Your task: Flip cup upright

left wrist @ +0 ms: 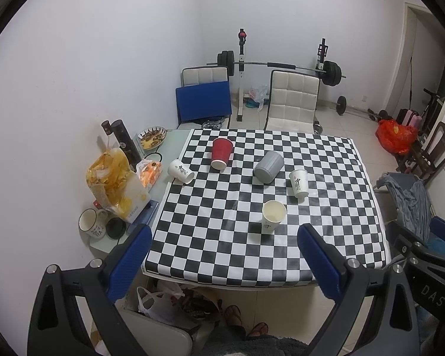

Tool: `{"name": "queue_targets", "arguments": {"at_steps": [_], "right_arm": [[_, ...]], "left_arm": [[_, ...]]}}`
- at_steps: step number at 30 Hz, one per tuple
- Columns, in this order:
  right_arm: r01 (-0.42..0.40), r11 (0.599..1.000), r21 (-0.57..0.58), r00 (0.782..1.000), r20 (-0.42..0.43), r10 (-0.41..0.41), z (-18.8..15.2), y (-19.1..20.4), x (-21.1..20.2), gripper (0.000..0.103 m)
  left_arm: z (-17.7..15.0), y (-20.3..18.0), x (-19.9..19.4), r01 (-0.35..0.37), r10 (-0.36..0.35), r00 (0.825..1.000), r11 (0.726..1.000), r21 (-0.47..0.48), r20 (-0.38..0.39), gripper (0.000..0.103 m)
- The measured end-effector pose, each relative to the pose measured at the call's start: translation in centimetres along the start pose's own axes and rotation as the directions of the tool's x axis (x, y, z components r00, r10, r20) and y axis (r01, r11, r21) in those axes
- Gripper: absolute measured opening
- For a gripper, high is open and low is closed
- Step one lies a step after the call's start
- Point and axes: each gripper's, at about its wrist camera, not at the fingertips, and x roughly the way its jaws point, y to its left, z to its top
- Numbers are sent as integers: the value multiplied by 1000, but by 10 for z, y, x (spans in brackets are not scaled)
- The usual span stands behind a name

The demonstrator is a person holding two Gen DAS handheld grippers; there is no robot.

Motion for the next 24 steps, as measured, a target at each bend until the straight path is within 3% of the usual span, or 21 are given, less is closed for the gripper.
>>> {"name": "queue_targets", "arguments": {"at_steps": [24], "right_arm": [[4,1000,-3,1000,6,-4,5,5,-2,90]], "left_arm": [[5,3,-3,-4,4,1000,1000,-5,4,100]]}}
